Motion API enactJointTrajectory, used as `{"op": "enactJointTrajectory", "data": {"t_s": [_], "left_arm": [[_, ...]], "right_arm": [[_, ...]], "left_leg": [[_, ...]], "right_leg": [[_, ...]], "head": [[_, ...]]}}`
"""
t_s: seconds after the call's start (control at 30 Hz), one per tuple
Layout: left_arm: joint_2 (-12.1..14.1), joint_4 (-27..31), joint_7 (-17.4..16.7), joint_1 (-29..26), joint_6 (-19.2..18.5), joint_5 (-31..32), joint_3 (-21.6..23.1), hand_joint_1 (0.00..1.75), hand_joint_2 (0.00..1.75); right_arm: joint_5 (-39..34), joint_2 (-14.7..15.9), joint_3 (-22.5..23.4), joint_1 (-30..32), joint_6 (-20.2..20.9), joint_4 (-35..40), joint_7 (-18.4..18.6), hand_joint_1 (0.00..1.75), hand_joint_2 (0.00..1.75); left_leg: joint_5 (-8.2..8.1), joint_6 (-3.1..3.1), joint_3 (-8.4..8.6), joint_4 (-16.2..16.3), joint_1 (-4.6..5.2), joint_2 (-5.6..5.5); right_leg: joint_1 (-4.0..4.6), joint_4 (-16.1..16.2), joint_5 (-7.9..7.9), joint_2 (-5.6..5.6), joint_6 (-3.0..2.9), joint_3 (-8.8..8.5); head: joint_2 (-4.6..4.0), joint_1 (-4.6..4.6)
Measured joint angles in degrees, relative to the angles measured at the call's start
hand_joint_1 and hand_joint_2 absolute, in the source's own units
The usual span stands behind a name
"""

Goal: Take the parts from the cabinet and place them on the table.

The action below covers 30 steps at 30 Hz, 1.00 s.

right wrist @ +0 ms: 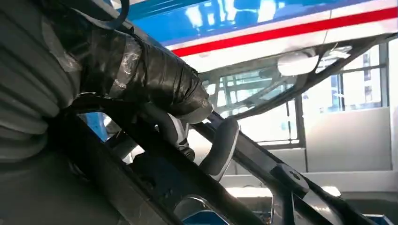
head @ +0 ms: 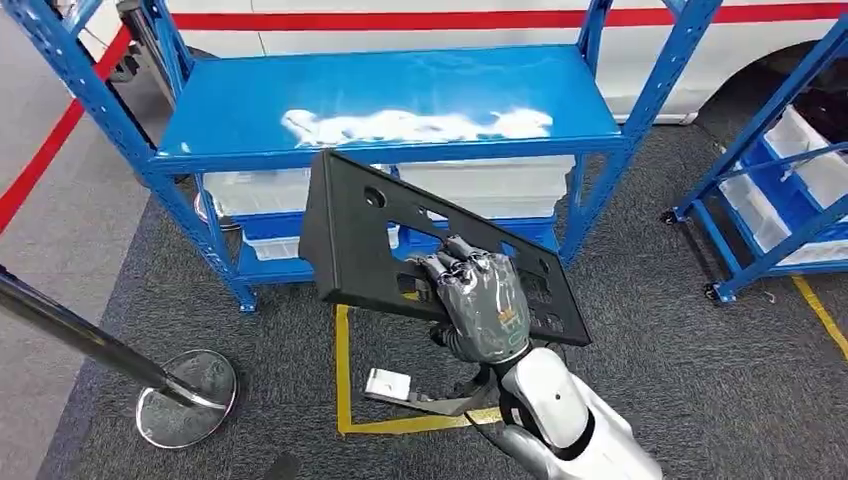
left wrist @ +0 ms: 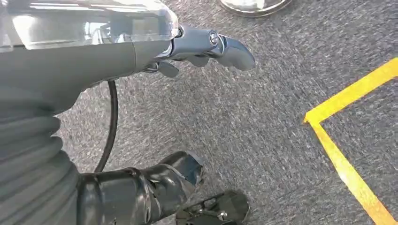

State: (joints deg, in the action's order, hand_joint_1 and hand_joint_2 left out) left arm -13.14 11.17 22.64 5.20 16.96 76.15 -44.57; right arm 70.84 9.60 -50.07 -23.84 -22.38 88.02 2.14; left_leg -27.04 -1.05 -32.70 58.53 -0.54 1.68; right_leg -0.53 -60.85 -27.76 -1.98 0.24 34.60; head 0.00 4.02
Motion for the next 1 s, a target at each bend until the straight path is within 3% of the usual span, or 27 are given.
{"op": "enactJointTrajectory", "data": {"t_s": [0.13,0.2,0.3,0.33,0.37,0.4,0.47,0.5,0.53,0.63,0.67,0.7,0.73,0.8,0.83,0.87,0.9,0.97,1.0], "left_arm": [[0.0,0.0,0.0,0.0,0.0,-0.1,0.0,0.00,1.75],[0.0,0.0,0.0,0.0,0.0,-0.2,0.0,0.00,1.75],[0.0,0.0,0.0,-0.1,0.1,-0.3,0.0,0.00,1.75],[0.0,0.0,0.0,-0.2,0.1,-0.3,0.0,0.00,1.75],[0.0,0.0,0.0,-0.3,0.1,-0.3,0.0,0.00,1.75],[0.0,0.0,0.0,-0.3,0.1,-0.3,0.0,0.00,1.75],[0.0,0.0,0.0,-0.2,0.1,-0.3,0.0,0.00,1.75],[0.1,0.0,0.0,-0.3,0.1,-0.4,0.0,0.00,1.75],[0.2,0.0,0.1,-0.3,0.1,-0.4,0.0,0.00,1.75],[0.2,0.0,0.2,-0.3,0.2,-0.5,0.0,0.00,1.75],[0.2,0.0,0.2,-0.3,0.2,-0.5,0.0,0.00,1.75],[0.1,0.0,0.2,-0.3,0.2,-0.5,0.0,0.00,1.75],[0.1,0.0,0.3,-0.3,0.3,-0.5,0.0,0.00,1.75],[0.1,0.0,0.3,-0.4,0.3,-0.5,0.0,0.00,1.75],[0.1,0.0,0.3,-0.5,0.3,-0.5,0.0,0.00,1.75],[0.1,0.0,0.3,-0.5,0.3,-0.5,0.0,0.00,1.75],[0.1,0.0,0.3,-0.5,0.3,-0.5,0.0,0.00,1.75],[0.1,0.0,0.3,-0.5,0.3,-0.5,0.0,0.00,1.75],[0.1,0.0,0.3,-0.5,0.3,-0.5,0.0,0.00,1.75]], "right_arm": [[0.0,0.2,0.6,0.5,-0.4,0.4,0.0,1.75,1.75],[0.0,0.3,0.9,0.8,-0.8,0.5,0.0,1.75,1.75],[0.1,0.3,1.1,1.4,-1.7,0.7,0.0,1.75,1.75],[0.1,0.3,1.2,1.8,-1.7,0.7,0.0,1.75,1.75],[0.2,0.3,1.3,2.2,-1.8,0.7,0.0,1.75,1.75],[0.2,0.3,1.5,2.4,-1.9,0.7,0.0,1.75,1.75],[0.3,0.3,2.0,2.9,-2.5,1.0,0.1,1.75,1.75],[0.5,0.3,2.3,3.1,-2.8,1.2,0.1,1.75,1.75],[0.5,0.4,2.6,3.3,-3.2,1.4,0.1,1.75,1.75],[0.6,0.5,3.5,4.5,-3.6,1.6,0.1,1.75,1.75],[0.6,0.5,3.8,4.8,-3.7,1.8,0.1,1.75,1.75],[0.6,0.7,4.2,5.3,-3.9,1.9,0.1,1.75,1.75],[0.6,0.7,4.6,5.4,-4.4,2.1,0.1,1.75,1.75],[0.7,0.7,5.2,5.9,-5.0,2.4,0.1,1.75,1.75],[0.7,0.7,5.6,6.5,-5.4,2.4,0.1,1.75,1.75],[0.7,0.8,5.9,7.2,-5.7,2.4,0.1,1.75,1.75],[0.7,0.9,6.3,7.8,-5.9,2.4,0.1,1.75,1.75],[0.8,1.0,7.0,8.6,-6.8,3.0,0.1,1.75,1.75],[0.9,1.0,7.6,8.9,-7.4,3.4,0.1,1.75,1.75]], "left_leg": [[0.25,1.03,-0.09,0.1,0.16,0.67],[-1.86,1.61,-0.83,1.9,-0.06,-0.30],[-8.10,2.10,-6.30,14.5,-0.17,-1.08],[-8.82,2.13,-7.71,17.7,-0.16,-1.10],[-7.92,2.03,-7.77,17.8,-0.16,-1.10],[-5.90,1.87,-6.59,15.1,-0.16,-1.13],[-0.40,1.21,-1.74,4.9,-0.13,-1.91],[0.16,0.61,-0.34,1.1,-0.09,-3.69],[0.24,0.47,0.07,0.4,-0.05,-4.18],[-0.02,0.30,0.09,-0.3,0.20,-3.65],[0.61,-0.06,0.39,-1.4,-0.52,-3.24],[0.92,-0.21,0.74,-1.8,-0.51,-2.70],[1.06,-0.51,0.78,-2.0,-0.56,-2.46],[1.04,-0.60,0.65,-1.9,-0.45,-1.68],[0.98,-0.69,0.61,-1.8,-0.44,-1.29],[0.94,-0.68,0.63,-1.8,-0.44,-1.02],[0.83,-0.61,0.63,-1.6,-0.45,-0.82],[0.41,-0.31,0.68,-1.1,-0.49,-0.37],[0.05,0.09,0.63,-0.6,-0.46,-0.17]], "right_leg": [[0.29,0.4,0.93,1.37,-1.14,0.43],[-0.17,1.1,1.45,1.65,-2.02,0.15],[-0.10,1.1,1.64,2.25,-2.39,0.44],[-0.05,1.1,1.66,2.50,-2.40,0.45],[-0.03,1.1,1.66,2.86,-2.40,0.42],[-0.03,1.0,1.66,3.19,-2.40,0.41],[0.03,0.9,1.64,3.96,-2.39,0.28],[-0.13,0.9,1.66,4.13,-2.33,0.47],[0.17,0.6,1.86,4.46,-1.94,0.93],[-0.25,1.2,2.47,5.19,-0.93,1.32],[0.24,1.2,2.41,5.49,-0.45,1.23],[0.11,0.3,1.47,4.56,-0.30,1.80],[0.15,-2.6,-0.75,3.49,-0.18,3.01],[-0.04,-11.3,-4.97,2.75,0.20,6.90],[-0.17,-14.9,-6.10,2.67,0.38,8.46],[-0.30,-15.7,-5.78,2.60,0.44,8.75],[-0.43,-13.8,-4.19,2.47,0.52,7.70],[-0.70,-4.4,0.57,1.73,0.52,2.49],[-0.64,0.4,0.96,0.30,0.41,0.26]], "head": [[-0.02,-0.02],[-0.02,-0.07],[0.00,-0.09],[0.00,-0.11],[-0.02,-0.09],[0.00,-0.09],[-0.02,-0.09],[0.00,-0.04],[0.00,-0.09],[0.00,-0.11],[0.00,-0.09],[0.00,-0.07],[-0.02,0.18],[-0.02,0.15],[0.00,0.20],[-0.02,0.15],[0.00,0.20],[0.00,0.17],[0.00,0.20]]}}
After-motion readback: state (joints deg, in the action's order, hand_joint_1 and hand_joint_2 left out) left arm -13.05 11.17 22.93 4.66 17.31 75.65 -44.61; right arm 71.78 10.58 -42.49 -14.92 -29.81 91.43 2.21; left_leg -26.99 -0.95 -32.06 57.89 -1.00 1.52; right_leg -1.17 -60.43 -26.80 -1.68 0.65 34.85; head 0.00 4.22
